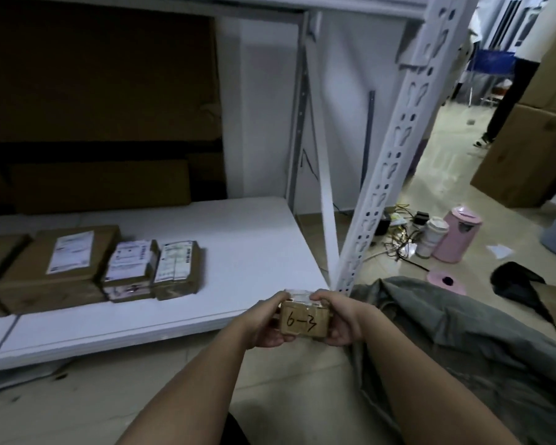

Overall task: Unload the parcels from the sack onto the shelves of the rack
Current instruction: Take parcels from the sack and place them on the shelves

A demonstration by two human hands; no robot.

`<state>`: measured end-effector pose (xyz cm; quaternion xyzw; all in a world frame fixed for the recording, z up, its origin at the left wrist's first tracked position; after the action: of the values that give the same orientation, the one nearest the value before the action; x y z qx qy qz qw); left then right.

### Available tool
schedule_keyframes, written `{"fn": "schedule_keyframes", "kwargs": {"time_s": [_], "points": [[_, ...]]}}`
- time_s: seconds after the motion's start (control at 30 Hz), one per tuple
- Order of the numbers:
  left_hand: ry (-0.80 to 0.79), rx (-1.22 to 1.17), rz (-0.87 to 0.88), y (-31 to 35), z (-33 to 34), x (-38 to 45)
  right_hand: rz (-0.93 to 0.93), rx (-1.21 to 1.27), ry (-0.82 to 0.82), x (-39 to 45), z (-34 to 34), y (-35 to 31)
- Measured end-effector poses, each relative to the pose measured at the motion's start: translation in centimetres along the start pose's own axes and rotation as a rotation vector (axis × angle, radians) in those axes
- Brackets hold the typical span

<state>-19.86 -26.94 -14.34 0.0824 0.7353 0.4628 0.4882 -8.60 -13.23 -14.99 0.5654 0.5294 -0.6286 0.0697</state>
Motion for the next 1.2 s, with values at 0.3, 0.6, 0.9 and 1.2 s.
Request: {"fn": "schedule_keyframes", "kwargs": {"time_s": [0.3,0.6,0.9,1.2], "points": [[0.282,-0.17,0.086,-2.5,-8.9,0.0,-0.155,0.005,-0.078,-0.5,10.5,-2.4],[0.391,-0.241,0.136,-4.6,-13.3,0.0,-0.338,0.166,0.086,1.1,17.3,-2.6],[0.424,-0.181,0.167,-6.1,-13.4,2.2,-0.513,0.059,0.099,2.6,18.5,-1.6],[0.42,-0.147,0.186,-6.5,-13.3,3.4,-0.695,-0.048,0.175,4.8,18.9,-1.3]]}}
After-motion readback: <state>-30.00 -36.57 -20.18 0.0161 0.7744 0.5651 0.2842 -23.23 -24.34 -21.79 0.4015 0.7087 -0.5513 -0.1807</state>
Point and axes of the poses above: each hand's wrist, its own x-axis towards the middle knuckle, its own z-axis out of the palm, y = z × x, the point moved 2 cm from there along x, towards the middle knuckle, and after that the axes turned 12 degrees about y, right-handed, at the moved point
